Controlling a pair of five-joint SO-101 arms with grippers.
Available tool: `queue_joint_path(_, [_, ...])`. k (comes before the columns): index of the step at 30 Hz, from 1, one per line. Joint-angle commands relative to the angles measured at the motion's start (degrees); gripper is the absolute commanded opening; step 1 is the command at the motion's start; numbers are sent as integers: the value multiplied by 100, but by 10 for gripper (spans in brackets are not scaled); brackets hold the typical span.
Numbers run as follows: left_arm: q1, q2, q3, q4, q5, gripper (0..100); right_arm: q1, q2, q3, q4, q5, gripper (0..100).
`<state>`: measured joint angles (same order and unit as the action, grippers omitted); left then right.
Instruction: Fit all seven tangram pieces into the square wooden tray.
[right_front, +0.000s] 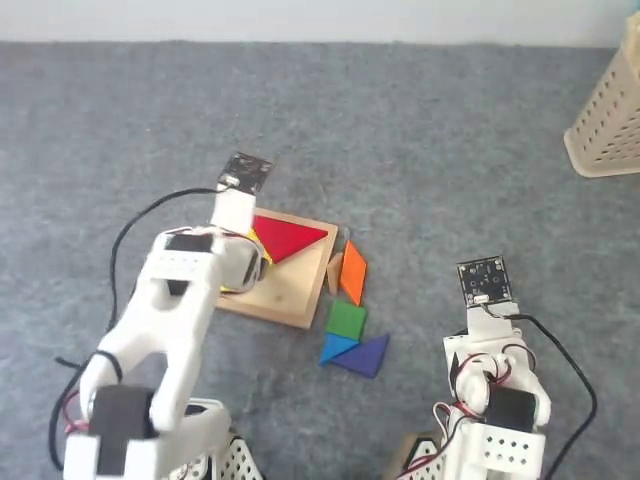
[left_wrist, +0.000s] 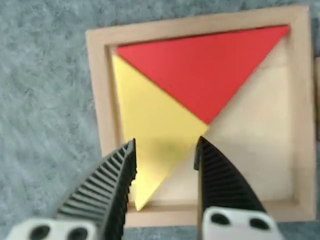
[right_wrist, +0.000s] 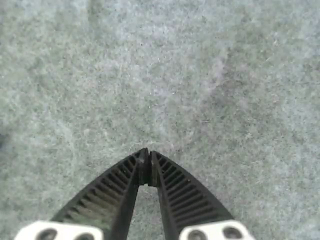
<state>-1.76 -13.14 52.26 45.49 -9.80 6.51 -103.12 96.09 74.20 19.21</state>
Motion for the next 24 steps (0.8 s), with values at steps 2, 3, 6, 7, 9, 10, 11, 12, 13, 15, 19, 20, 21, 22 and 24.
queue_joint_path(2, [-642, 695, -716, -123, -132, 185, 66, -84, 35, -75, 70, 6])
queue_joint_path(3, [-712, 826, -804, -123, -141, 185, 66, -84, 35, -75, 70, 6])
queue_joint_path(6, [-782, 1046, -971, -105, -141, 185, 66, -84, 35, -75, 70, 6])
queue_joint_path(7, [-774, 1064, -980, -70, -141, 185, 66, -84, 35, -75, 70, 6])
queue_joint_path(9, [-756, 1029, -980, -9, -141, 185, 66, -84, 35, -75, 70, 6])
queue_joint_path(10, [-747, 976, -980, 18, -141, 185, 66, -84, 35, -75, 70, 6])
queue_joint_path(11, [-721, 914, -971, 53, -141, 185, 66, -84, 35, -75, 70, 6])
queue_joint_path(12, [-695, 835, -954, 88, -141, 185, 66, -84, 35, -75, 70, 6])
queue_joint_path(13, [-686, 730, -927, 105, -141, 185, 66, -84, 35, -75, 70, 6])
queue_joint_path(15, [-607, 510, -840, 167, -114, 185, 66, -84, 35, -75, 70, 6])
queue_joint_path(19, [-360, -44, -462, 211, -114, 185, 66, -84, 35, -75, 70, 6])
queue_joint_path(20, [-264, -211, -356, 211, -114, 185, 66, -84, 35, -75, 70, 6])
queue_joint_path(21, [-141, -378, -242, 211, -123, 185, 66, -84, 35, -75, 70, 6])
queue_joint_path(22, [-18, -536, -119, 211, -123, 185, 66, -84, 35, -75, 70, 6])
queue_joint_path(24, [334, -791, 110, 211, -123, 186, 66, -84, 35, -75, 70, 6])
